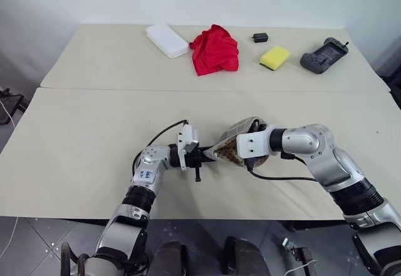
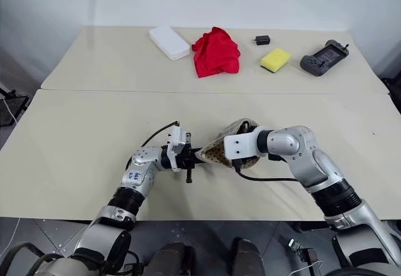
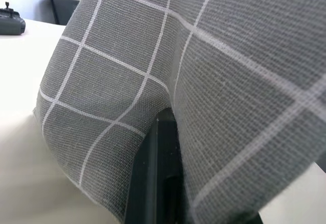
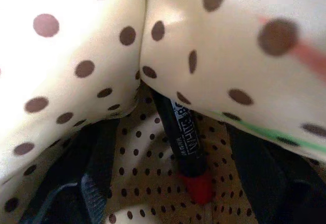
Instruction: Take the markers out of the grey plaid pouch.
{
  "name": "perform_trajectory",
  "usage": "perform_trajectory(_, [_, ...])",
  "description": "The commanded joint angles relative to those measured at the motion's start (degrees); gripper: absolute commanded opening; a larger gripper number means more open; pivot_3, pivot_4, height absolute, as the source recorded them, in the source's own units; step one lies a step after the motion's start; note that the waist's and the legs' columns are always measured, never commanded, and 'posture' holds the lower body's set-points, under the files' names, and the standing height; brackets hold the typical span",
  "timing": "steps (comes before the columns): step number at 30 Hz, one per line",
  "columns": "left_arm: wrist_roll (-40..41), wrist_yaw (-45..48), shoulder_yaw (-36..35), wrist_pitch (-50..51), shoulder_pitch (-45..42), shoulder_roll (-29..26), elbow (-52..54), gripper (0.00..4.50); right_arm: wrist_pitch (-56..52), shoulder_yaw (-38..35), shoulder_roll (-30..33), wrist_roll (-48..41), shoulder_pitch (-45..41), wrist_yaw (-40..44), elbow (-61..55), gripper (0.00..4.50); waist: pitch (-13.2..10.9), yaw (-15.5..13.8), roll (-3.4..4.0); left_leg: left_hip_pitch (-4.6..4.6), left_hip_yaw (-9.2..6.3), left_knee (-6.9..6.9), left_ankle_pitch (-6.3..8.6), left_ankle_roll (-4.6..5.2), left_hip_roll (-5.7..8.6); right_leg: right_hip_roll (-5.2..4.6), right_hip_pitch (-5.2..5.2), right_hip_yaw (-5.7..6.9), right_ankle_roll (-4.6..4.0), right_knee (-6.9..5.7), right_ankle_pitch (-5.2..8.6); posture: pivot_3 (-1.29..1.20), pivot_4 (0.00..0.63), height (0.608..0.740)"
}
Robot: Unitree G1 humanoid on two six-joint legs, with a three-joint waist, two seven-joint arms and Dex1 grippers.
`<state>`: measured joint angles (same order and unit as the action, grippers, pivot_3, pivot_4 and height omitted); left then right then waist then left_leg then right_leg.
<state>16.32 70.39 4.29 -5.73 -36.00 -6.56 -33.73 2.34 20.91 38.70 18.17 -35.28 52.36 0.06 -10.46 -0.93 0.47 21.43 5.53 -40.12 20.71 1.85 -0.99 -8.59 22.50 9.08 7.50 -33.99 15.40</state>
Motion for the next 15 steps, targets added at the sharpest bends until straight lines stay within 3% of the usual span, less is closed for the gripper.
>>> perform_trajectory(1, [2.7, 0.2, -0.4, 1.6, -2.1, 1.6, 2.1, 0.0, 4.6, 2.4, -2.2, 2.2, 0.2, -2.5, 3.0, 4.19, 0.0, 0.3, 0.0, 0.0, 0.0, 0.0, 0.0, -0.01, 0.0, 0.0, 0.0, 0.0, 0.0, -0.01, 0.0, 0.0, 0.15, 0.74])
perform_trajectory(2, [2.8, 0.2, -0.6, 2.1, -2.2, 1.6, 2.2, 0.0, 5.8, 2.6, -2.4, 3.2, -0.1, -3.1, 3.9, 4.49, 0.0, 0.4, 0.0, -0.01, 0.0, 0.0, 0.0, -0.01, 0.0, 0.0, 0.0, -0.01, 0.0, -0.02, 0.0, 0.0, 0.15, 0.74])
perform_trajectory(6, [3.2, 0.5, -1.5, 4.3, -2.4, 1.5, 2.7, 0.0, 13.1, 3.9, -2.4, 8.0, -2.1, -7.4, 7.6, 4.49, 0.0, 1.1, 0.0, -0.05, -0.03, 0.0, -0.02, -0.01, 0.0, -0.01, -0.03, -0.03, 0.0, -0.04, 0.0, 0.0, 0.15, 0.74])
perform_trajectory(15, [3.5, 2.7, -1.8, 8.6, -2.8, 0.6, 3.4, 0.0, 11.5, 6.1, -8.9, 11.8, -6.2, -8.9, 15.4, 4.49, 0.0, 1.7, -0.04, -0.19, -0.07, 0.0, -0.04, -0.03, -0.05, 0.01, -0.05, -0.13, -0.01, -0.14, 0.01, 0.0, 0.15, 0.74])
